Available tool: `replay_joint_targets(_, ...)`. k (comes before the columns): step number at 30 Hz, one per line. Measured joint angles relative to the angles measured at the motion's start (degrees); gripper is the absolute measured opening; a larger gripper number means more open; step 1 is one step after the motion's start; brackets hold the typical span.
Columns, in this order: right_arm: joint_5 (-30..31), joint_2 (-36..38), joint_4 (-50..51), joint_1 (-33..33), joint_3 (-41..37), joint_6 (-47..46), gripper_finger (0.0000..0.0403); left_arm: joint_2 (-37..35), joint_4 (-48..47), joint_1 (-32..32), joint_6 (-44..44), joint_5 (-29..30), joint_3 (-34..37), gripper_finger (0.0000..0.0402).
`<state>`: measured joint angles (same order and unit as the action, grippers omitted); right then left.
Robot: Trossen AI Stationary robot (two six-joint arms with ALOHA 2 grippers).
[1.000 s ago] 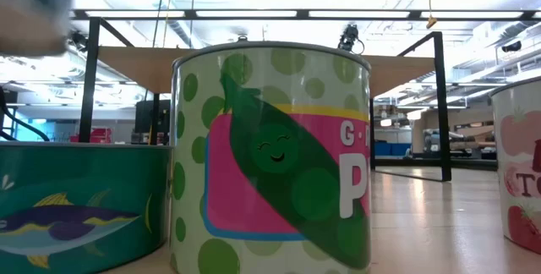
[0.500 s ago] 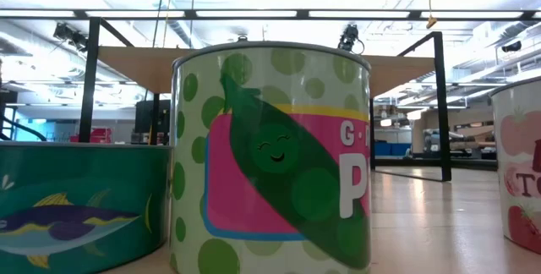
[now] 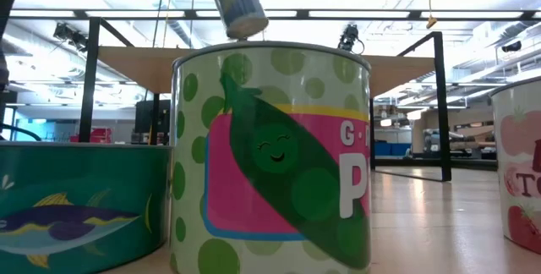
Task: Pick and place cans onto a shelf
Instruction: Put the canned peas on the shelf
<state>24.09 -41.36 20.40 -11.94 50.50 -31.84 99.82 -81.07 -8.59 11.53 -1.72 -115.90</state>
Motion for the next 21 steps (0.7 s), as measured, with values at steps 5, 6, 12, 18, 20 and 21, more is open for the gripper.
replay_joint_targets(5,0.1,0.0,0.2,1.8,0.0,0.5,0.0009,3.0,-0.3,-3.3,4.3,0.1,0.0,0.0307)
replay_joint_targets(6,0.1,0.0,0.4,2.1,0.0,0.5,0.0009,3.6,-0.3,-3.3,5.7,0.1,0.0,0.0307)
replay_joint_targets(12,-0.6,0.0,0.7,3.4,0.0,1.1,0.0009,7.7,-2.6,-3.2,10.4,0.7,0.0,0.0307)
replay_joint_targets(18,-1.8,0.0,1.1,3.9,0.0,1.9,0.0009,8.9,-3.4,-2.6,10.1,4.3,-0.1,0.0307)
replay_joint_targets(20,-1.8,0.0,1.1,4.0,0.0,2.0,0.0009,8.9,-2.8,-2.4,9.4,5.8,-0.1,0.0307)
replay_joint_targets(21,-1.8,0.0,1.1,4.0,0.0,2.0,0.0009,8.9,-2.6,-2.4,8.6,6.0,-0.1,0.0312)
